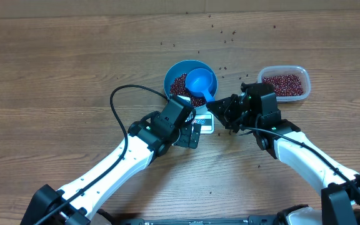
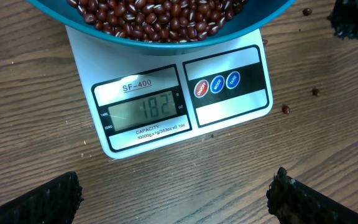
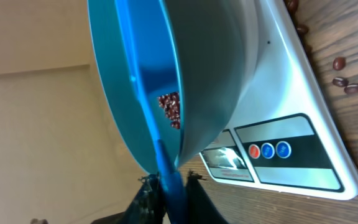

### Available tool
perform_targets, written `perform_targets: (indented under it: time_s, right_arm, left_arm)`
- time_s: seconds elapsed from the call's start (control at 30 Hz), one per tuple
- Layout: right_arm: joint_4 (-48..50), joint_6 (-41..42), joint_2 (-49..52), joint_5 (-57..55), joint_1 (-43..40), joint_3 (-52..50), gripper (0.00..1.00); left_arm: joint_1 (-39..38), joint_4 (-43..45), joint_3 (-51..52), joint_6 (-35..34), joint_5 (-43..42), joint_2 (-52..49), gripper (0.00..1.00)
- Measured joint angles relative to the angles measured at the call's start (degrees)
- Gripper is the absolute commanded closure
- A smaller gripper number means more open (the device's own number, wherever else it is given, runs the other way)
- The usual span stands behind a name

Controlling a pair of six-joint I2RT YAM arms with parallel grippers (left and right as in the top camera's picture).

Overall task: Scoop item into bowl and weigh 150g on scale
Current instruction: 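Reach the right gripper to the scoop handle in the bowl and grasp, then lift the scoop and scoop excess beans out of the teal bowl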

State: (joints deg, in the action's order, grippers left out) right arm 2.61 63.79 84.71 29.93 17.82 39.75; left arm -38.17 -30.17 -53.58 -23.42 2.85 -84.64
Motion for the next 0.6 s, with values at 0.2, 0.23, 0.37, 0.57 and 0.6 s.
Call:
perform_targets:
  time_s: [0.2, 0.23, 0.37, 0.57, 0.6]
  right_arm:
    - [0.72, -3.5, 0.0, 1.68, 0.0, 0.13, 0.96]
    - [0.68, -3.93, 0.0, 1.9, 0.0, 0.26, 0.96]
    - [-3.89, -6.95, -0.42, 3.39, 0.0, 2.27, 0.96]
    - [-27.06, -16.2, -0.87, 2.91, -0.04, 14.25, 0.96]
    - [-29.94, -17.94, -0.87, 2.34, -0.04, 16.65, 0.96]
  left_arm:
    - [0.0, -0.02, 0.0, 0.0, 0.0, 0.0, 0.0]
    - [0.0, -0.02, 0.0, 0.0, 0.0, 0.0, 0.01]
    - [0.0, -0.02, 0.0, 0.0, 0.0, 0.0, 0.0]
    - [0.0, 0.0, 0.0, 0.0, 0.0, 0.0, 0.0]
    - [0.0, 0.0, 0.0, 0.0, 0.0, 0.0, 0.01]
